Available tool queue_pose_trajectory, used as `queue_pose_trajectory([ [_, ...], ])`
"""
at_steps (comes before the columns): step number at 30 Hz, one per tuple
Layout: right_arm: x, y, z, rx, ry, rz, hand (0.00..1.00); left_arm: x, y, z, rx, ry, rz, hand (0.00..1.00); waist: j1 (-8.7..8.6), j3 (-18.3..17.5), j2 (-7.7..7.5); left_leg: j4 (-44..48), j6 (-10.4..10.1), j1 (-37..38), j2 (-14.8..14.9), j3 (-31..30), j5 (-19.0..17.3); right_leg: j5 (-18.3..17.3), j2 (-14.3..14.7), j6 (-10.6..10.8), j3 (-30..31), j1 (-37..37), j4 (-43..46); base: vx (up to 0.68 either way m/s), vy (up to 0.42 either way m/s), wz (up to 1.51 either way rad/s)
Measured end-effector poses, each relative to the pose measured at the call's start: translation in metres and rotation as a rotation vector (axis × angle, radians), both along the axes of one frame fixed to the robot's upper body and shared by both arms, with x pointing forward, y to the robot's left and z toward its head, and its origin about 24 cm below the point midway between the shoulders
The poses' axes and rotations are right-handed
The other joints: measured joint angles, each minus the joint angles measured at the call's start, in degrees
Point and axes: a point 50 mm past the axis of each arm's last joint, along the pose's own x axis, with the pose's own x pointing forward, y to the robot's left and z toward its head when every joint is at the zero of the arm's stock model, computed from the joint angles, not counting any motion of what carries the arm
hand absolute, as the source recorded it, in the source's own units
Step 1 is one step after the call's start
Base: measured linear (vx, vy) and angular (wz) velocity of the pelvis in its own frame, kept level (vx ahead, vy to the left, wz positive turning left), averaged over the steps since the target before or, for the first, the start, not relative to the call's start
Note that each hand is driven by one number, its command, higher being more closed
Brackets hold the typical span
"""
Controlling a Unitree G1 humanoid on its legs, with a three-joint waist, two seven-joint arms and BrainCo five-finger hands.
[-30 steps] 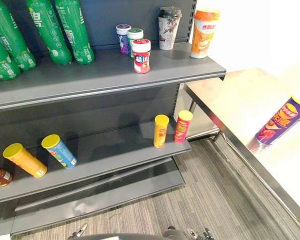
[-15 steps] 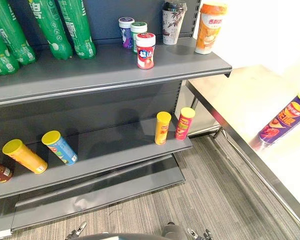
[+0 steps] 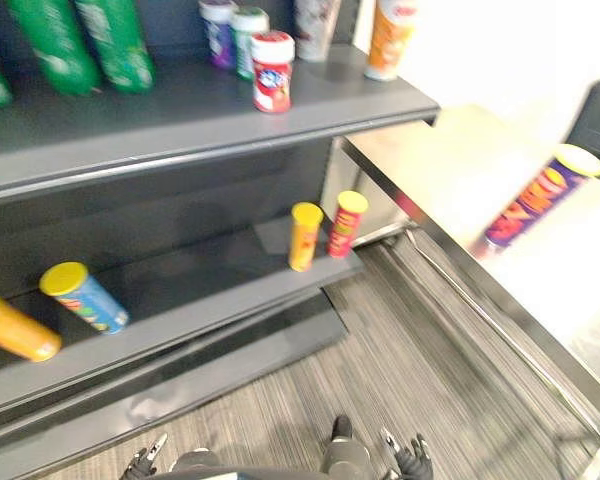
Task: Put the gum and the chips on the shelf.
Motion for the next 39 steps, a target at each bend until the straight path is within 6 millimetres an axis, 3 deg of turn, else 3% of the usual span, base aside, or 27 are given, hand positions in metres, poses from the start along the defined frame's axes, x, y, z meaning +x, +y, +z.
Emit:
queue_pose_trajectory([
  [2, -0.003, -0.001, -0.001, 0.002, 0.006, -0.006, 0.00, 0.001, 0.006, 0.001, 0.020, 0.003, -0.001, 0.00, 0.26, 0.1, -1.07, -1.2, -0.4, 2.6, 0.8, 5.0, 0.4, -0.8, -2.2, -1.7, -4.7, 2.3, 6.9, 0.13, 0.001, -1.14],
  [3, -0.007, 0.000, -0.003, 0.008, 0.018, 0.000, 0.00, 0.006, 0.010, 0.003, 0.032, -0.009, -0.006, 0.00, 0.16, 0.0, -1.91, -1.3, -0.7, 3.2, 0.6, 6.9, 0.7, 0.9, -3.0, -2.9, -6.9, 4.4, 7.3, 0.19, -0.075, -1.12],
  [4, -0.005, 0.001, -0.004, 0.015, 0.020, 0.009, 0.00, 0.011, 0.011, 0.004, 0.036, -0.022, -0.008, 0.00, 0.47, 0.1, -2.27, -1.5, -0.8, 3.6, 0.3, 8.3, 1.1, 0.8, -2.3, -2.7, -8.0, 4.1, 5.7, 0.17, -0.125, -1.13],
  [5, 0.005, 0.002, -0.003, 0.019, 0.002, 0.041, 0.00, 0.018, 0.012, 0.005, 0.037, -0.038, -0.006, 0.00, 0.49, 0.6, -1.61, -1.4, -0.3, 3.9, 1.0, 9.7, 3.0, 2.6, -1.0, -4.0, -10.8, 4.3, 2.8, 0.09, -0.121, -1.14],
  [6, 0.012, 0.006, -0.003, 0.027, -0.015, 0.056, 0.00, 0.021, 0.009, 0.005, 0.031, -0.046, -0.009, 0.00, 0.01, 0.9, -1.39, 1.9, 1.7, 2.2, 2.0, 9.7, 5.7, 5.1, -0.3, -5.1, -11.9, 5.0, -0.7, 0.04, -0.137, -1.00],
  [7, 0.014, 0.008, -0.003, 0.033, -0.017, 0.059, 0.00, 0.022, 0.009, 0.006, 0.033, -0.054, -0.009, 0.00, -0.09, 1.1, -2.03, 2.5, 1.2, 1.6, 2.0, 9.6, 5.2, 5.9, -0.1, -4.4, -11.9, 5.4, -2.7, 0.00, -0.146, -0.68],
  [8, 0.015, 0.004, -0.002, 0.018, -0.021, 0.076, 0.00, 0.024, 0.005, 0.005, 0.029, -0.053, -0.022, 0.00, -0.60, 0.8, -1.34, -4.0, 1.5, 1.3, 0.2, 9.6, 7.3, 7.0, 1.4, -3.2, -11.9, 6.7, -6.6, -0.01, -0.120, -0.60],
  [9, 0.018, 0.003, -0.001, 0.014, -0.022, 0.090, 0.00, 0.023, 0.002, 0.004, 0.026, -0.045, -0.035, 0.00, -0.58, 0.3, -0.53, -5.9, 0.8, 2.6, 0.0, 11.1, 6.9, 7.6, 2.3, -2.3, -11.6, 7.1, -9.9, -0.02, -0.099, -0.64],
  [11, 0.031, 0.007, 0.002, 0.014, -0.056, 0.123, 0.00, 0.026, 0.003, 0.005, 0.036, -0.046, -0.040, 0.00, -0.55, 0.7, -1.17, -6.9, -0.1, 3.6, -0.6, 13.3, 7.0, 8.1, 2.7, -1.6, -11.4, 7.1, -12.3, -0.02, -0.040, -0.47],
  [17, 0.035, 0.000, 0.004, -0.011, -0.057, 0.119, 0.00, 0.030, 0.004, 0.006, 0.043, -0.034, -0.072, 0.00, -0.90, 1.6, -1.73, -9.5, -2.3, 5.5, -0.9, 15.1, 8.3, 8.2, 3.8, -1.5, -10.1, 7.0, -13.4, -0.07, -0.030, -0.17],
  [21, 0.032, -0.008, 0.004, -0.034, -0.035, 0.097, 0.00, 0.030, 0.002, 0.005, 0.037, -0.034, -0.082, 0.00, -2.15, 2.1, -0.66, -12.3, -2.5, 6.3, -1.9, 15.6, 10.1, 8.0, 3.7, -1.7, -9.8, 6.8, -13.4, -0.08, -0.018, -0.06],
  [31, 0.022, -0.021, 0.004, -0.056, -0.015, 0.004, 0.00, 0.042, -0.009, 0.006, 0.015, -0.071, -0.145, 0.00, -2.62, 2.7, 0.70, -17.0, -2.3, 7.9, -4.9, 16.1, 12.8, 7.1, 2.3, -1.9, -8.8, 4.9, -10.7, -0.04, 0.032, -0.03],
  [35, 0.022, -0.023, 0.004, -0.057, -0.017, -0.005, 0.00, 0.044, -0.017, 0.005, -0.005, -0.079, -0.146, 0.00, -3.84, 2.8, 1.03, -18.8, -2.0, 8.1, -6.4, 16.9, 13.5, 4.4, -0.3, -1.8, -8.4, 1.9, -4.9, -0.03, 0.023, 0.03],
  [39, 0.019, -0.025, 0.005, -0.061, -0.021, -0.025, 0.00, 0.053, -0.020, 0.006, -0.013, -0.098, -0.147, 0.00, -4.69, 3.0, 1.17, -18.9, -2.2, 8.3, -6.9, 17.3, 13.6, -0.9, -3.2, -2.1, -7.6, -1.7, 4.1, 0.00, -0.030, 0.00],
])
